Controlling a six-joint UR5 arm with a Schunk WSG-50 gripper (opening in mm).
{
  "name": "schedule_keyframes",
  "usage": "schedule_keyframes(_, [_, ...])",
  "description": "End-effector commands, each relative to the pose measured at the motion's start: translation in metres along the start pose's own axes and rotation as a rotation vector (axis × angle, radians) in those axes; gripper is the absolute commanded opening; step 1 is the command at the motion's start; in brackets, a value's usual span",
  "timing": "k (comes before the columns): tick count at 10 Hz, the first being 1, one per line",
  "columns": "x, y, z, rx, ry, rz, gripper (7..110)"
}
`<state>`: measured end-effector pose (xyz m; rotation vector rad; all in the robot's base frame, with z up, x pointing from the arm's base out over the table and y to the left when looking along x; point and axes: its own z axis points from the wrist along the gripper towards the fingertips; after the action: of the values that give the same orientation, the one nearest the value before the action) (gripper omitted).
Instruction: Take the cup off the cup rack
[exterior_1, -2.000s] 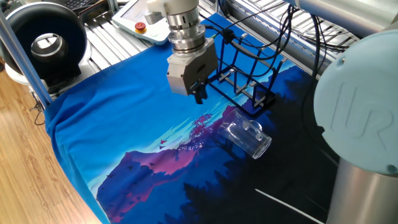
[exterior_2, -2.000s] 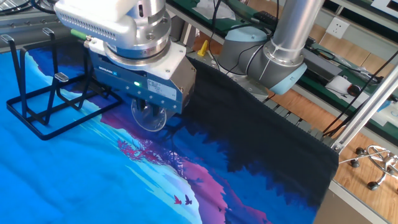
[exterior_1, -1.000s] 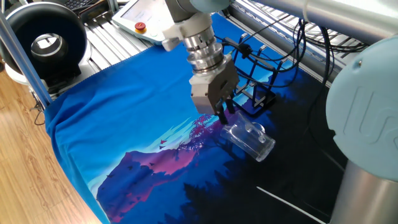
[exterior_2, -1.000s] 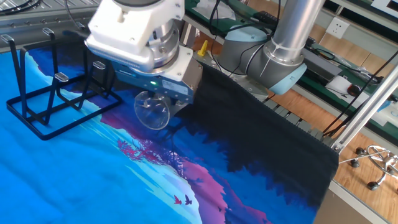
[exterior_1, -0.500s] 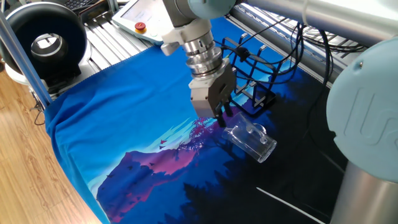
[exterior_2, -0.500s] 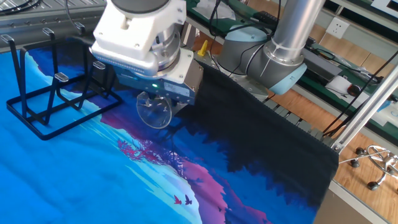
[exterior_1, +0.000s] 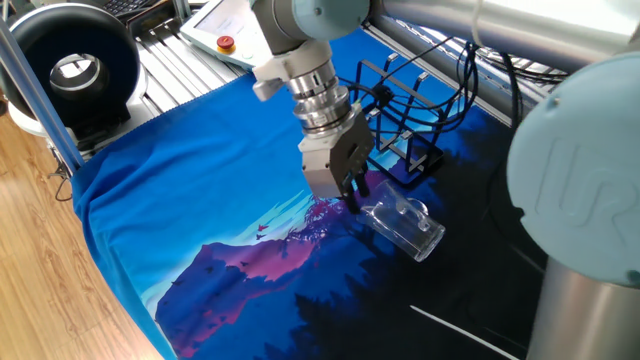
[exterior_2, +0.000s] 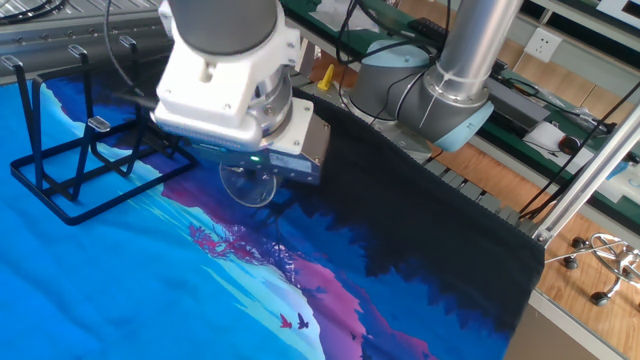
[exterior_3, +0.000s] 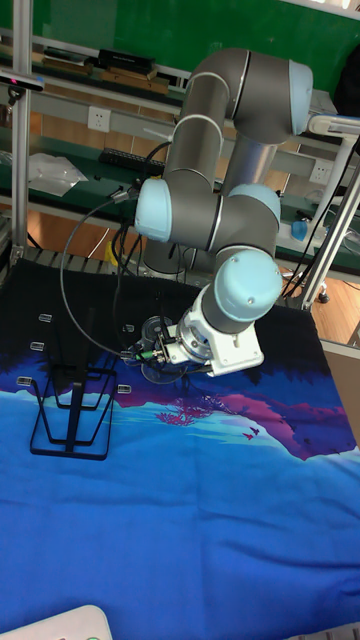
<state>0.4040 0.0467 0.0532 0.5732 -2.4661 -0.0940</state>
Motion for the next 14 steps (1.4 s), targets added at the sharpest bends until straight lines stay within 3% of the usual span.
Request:
schedule_keyframes(1, [0.019,0.008,0.005,-0.032,0.086,0.002,22])
schedule_keyframes(3, [0.036,0.009,0.003,-0.036,0.156,0.051,22])
schedule_keyframes(8, [0.073,-0.006,-0.009,0.048,0.274,0.178,22])
schedule_keyframes(12, [0.096,-0.02,-0.008,0.033,0.293,0.187,22])
schedule_keyframes(14, [0.108,-0.019,-0.016,0.024,0.318,0.194,22])
